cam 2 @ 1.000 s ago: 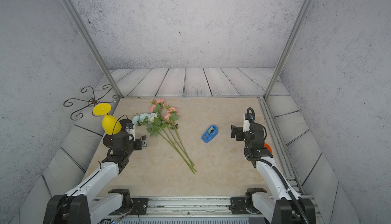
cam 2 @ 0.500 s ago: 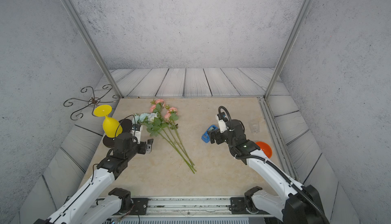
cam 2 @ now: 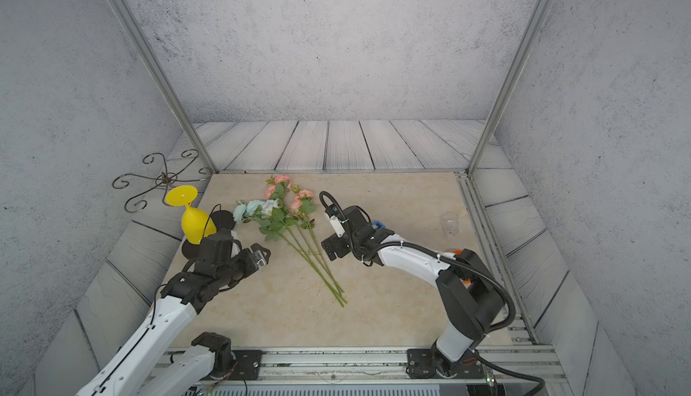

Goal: Wrap bouquets with tape
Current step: Move the flowers to the center of the board.

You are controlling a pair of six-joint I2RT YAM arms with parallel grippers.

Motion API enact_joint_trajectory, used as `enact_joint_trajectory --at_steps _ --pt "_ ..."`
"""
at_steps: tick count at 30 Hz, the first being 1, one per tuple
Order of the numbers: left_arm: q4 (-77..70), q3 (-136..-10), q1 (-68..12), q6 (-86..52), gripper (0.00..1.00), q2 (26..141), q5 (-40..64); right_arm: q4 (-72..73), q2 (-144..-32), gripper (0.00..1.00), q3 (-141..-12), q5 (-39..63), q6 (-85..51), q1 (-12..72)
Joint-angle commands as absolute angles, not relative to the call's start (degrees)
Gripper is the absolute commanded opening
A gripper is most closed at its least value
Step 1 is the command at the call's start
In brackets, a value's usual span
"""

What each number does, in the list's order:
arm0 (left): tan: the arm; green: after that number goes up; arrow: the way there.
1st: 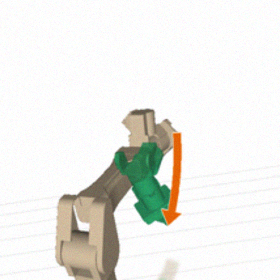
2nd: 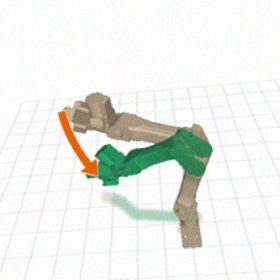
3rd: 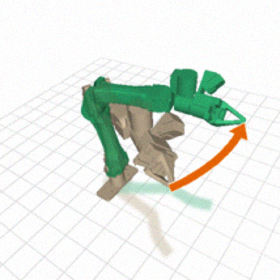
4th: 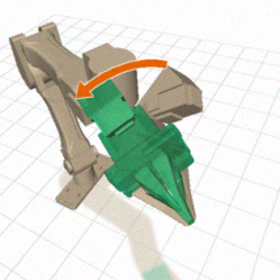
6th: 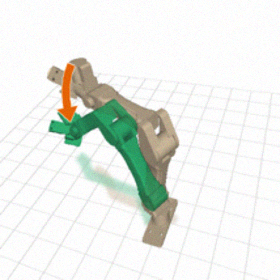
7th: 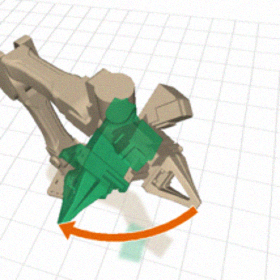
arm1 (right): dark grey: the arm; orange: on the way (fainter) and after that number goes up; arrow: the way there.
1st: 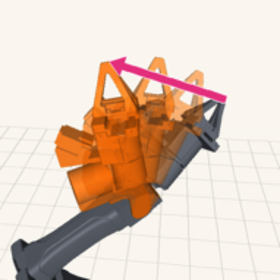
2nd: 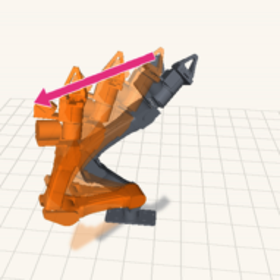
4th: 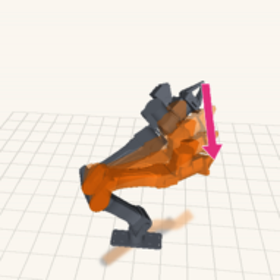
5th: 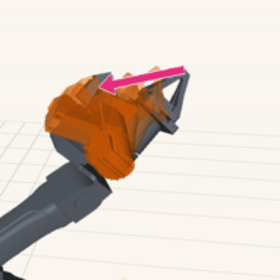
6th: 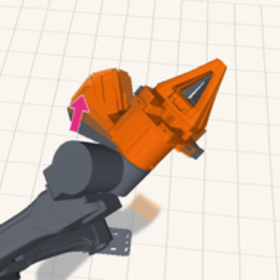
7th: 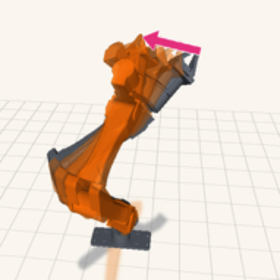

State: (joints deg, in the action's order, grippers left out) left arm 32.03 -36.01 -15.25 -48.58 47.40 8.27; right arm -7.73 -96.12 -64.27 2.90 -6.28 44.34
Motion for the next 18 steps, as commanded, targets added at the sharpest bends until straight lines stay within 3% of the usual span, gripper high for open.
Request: enact_joint_trajectory --at_steps 1,11,18 --pt "37.6 -37.0 -15.5 -60.8 0.88 47.9 10.4 -11.4 -102.8 0.99 -70.6 5.1 -5.6 45.7" --pt "40.8 -41.4 -15.7 -57.5 0.85 58.0 11.1 -9.9 -114.4 0.99 -78.5 8.8 -7.1 47.3" --pt "38.0 -40.3 -15.7 -58.5 0.81 58.5 11.5 -12.2 -120.3 0.99 -82.0 9.2 -7.8 47.9"
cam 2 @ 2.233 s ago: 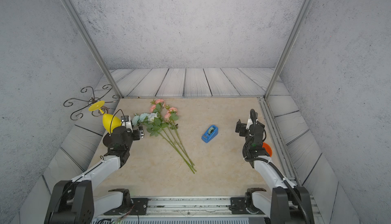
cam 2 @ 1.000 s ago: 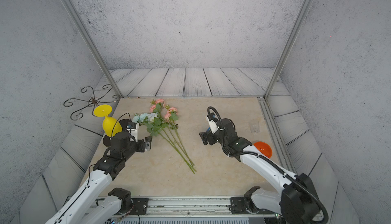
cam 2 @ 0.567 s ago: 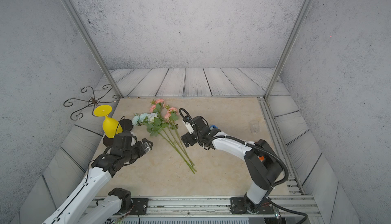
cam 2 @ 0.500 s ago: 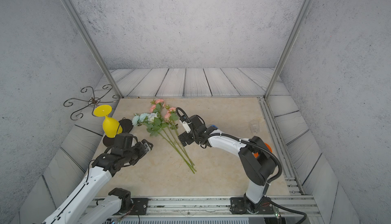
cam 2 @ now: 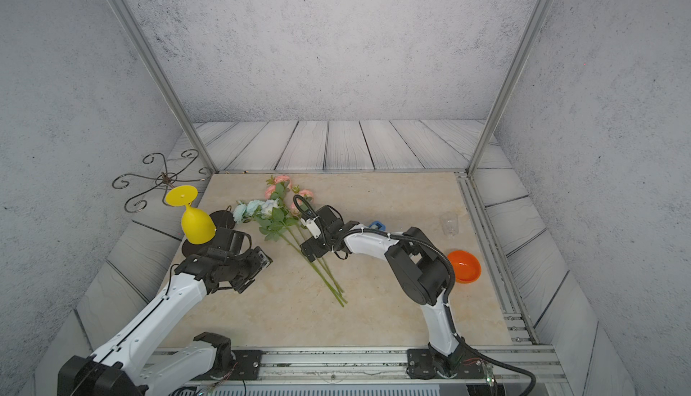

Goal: Wrap bouquets with tape
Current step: Move the flowers to the center of the board.

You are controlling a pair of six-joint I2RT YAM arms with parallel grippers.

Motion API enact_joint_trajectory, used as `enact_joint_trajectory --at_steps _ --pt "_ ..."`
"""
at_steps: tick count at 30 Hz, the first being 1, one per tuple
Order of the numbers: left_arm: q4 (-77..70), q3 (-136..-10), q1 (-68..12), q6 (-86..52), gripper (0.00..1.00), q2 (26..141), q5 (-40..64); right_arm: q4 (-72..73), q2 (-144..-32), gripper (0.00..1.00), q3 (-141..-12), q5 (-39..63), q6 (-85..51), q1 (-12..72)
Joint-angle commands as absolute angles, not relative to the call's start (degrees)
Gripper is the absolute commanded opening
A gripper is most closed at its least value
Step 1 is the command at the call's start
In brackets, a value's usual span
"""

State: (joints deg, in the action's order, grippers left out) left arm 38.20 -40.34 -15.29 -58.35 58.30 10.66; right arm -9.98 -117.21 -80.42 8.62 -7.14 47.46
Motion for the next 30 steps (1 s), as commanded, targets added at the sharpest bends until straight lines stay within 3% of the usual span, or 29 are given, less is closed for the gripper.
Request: enact_joint_trajectory --at_steps 1,10,16,20,30 --pt "38.1 -40.2 -15.7 -58.4 0.81 58.9 11.7 -12.9 -121.0 0.99 -82.9 9.1 -7.8 47.9" --pt "37.9 -38.7 -15.7 -58.8 0.79 58.4 11.3 -19.0 -126.5 1.00 -89.3 4.6 -5.4 50.4" --pt "37.9 -38.7 -15.7 -59.0 0.78 58.2 10.9 -20.6 -128.2 0.88 -89.7 3.7 -4.8 51.0" --pt "38.2 -38.8 -15.7 -59.5 0.77 58.1 10.4 -20.8 -128.5 0.76 -88.6 2.6 -4.4 51.0" --pt "37.4 -38.5 -15.7 -60.0 0.75 58.2 10.1 -23.4 -129.3 0.24 -89.0 4.1 -2.2 51.0"
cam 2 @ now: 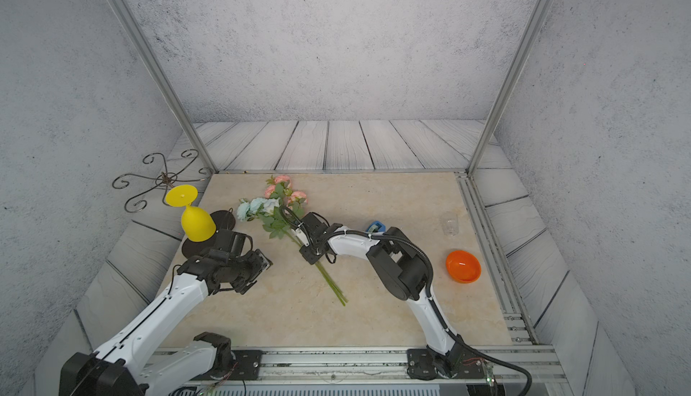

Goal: Wrap bouquets with tape
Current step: Move the flowers to the center of the board.

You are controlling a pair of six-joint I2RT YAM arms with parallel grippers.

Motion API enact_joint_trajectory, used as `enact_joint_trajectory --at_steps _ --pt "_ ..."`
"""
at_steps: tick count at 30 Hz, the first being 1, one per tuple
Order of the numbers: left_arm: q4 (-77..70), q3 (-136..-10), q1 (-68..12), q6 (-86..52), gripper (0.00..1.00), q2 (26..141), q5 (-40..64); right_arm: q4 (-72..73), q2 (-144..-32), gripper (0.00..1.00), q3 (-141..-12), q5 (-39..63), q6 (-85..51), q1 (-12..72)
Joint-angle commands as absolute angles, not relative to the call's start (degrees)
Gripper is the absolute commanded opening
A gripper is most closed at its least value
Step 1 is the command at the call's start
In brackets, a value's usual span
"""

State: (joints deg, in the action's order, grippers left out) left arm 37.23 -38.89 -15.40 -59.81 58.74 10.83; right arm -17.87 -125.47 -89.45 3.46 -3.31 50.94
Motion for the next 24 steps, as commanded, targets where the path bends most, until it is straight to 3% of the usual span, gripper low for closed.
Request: enact_joint_trajectory --at_steps 1,4,7,17,24 --pt "37.2 -38.3 -15.7 -60.1 0.75 58.4 10.4 -24.2 -129.0 0.23 -88.9 4.1 -1.8 51.0" --pt "36.6 -38.1 -15.9 -60.5 0.74 58.6 10.8 -25.6 -127.4 0.15 -87.7 3.3 0.0 51.0" --pt "36.2 -38.4 -15.9 -60.7 0.74 58.9 10.8 -28.4 -126.4 0.00 -86.9 3.3 1.6 51.0" --pt "34.4 -38.3 -17.2 -62.3 0.72 59.9 11.7 -39.6 -122.9 0.00 -83.9 3.7 3.2 50.5" --pt "22.4 -33.6 -21.1 -68.8 0.69 62.6 13.0 -34.9 -115.4 0.00 -76.2 10.0 1.6 47.1"
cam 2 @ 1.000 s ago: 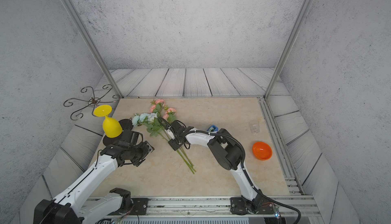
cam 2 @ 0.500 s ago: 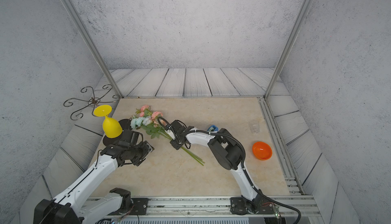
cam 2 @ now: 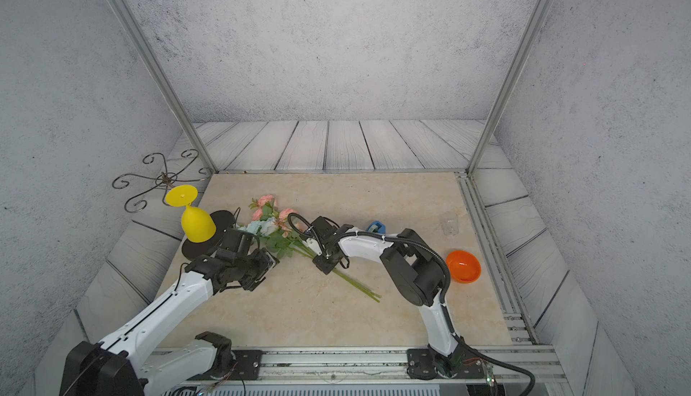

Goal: Wrap bouquets with tape
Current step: Move the flowers to the center of the board.

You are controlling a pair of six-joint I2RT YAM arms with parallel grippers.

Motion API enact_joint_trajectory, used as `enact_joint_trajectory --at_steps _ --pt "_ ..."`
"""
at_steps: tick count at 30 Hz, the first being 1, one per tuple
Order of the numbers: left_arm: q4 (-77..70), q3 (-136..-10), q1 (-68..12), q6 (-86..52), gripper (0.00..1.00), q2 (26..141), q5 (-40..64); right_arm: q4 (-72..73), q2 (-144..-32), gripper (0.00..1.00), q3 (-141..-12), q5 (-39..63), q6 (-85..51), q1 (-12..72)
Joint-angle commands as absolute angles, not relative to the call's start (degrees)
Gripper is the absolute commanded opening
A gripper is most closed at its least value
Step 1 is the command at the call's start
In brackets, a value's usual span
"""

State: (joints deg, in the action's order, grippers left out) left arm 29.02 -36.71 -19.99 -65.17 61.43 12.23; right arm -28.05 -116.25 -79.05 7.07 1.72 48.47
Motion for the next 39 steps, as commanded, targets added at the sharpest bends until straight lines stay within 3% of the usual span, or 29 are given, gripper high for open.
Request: enact_joint_trajectory --at_steps 1,3,19,32,34,39 --pt "18.5 -32.2 -21.3 -70.4 0.68 63.4 13.8 -35.1 -115.1 0.00 -76.5 10.2 1.6 47.1" --pt "12.0 -31.0 -22.3 -71.2 0.68 64.7 13.7 -34.8 -114.2 0.00 -76.8 11.0 0.8 47.0" --pt "2.1 -36.8 -32.7 -77.6 0.77 81.2 2.7 -28.1 -109.2 0.00 -71.9 12.6 -1.5 46.9" --pt "-1.5 -42.4 -34.5 -78.2 0.81 92.8 -0.2 -23.1 -108.5 0.00 -69.7 16.0 -0.9 46.9" --pt "2.0 -44.4 -35.0 -79.5 0.80 94.6 0.4 -22.3 -108.0 0.00 -69.3 15.9 -1.1 46.8" --pt "4.2 -44.3 -37.7 -84.8 0.66 97.6 0.0 -19.8 -106.6 0.00 -68.6 16.7 -1.4 46.8"
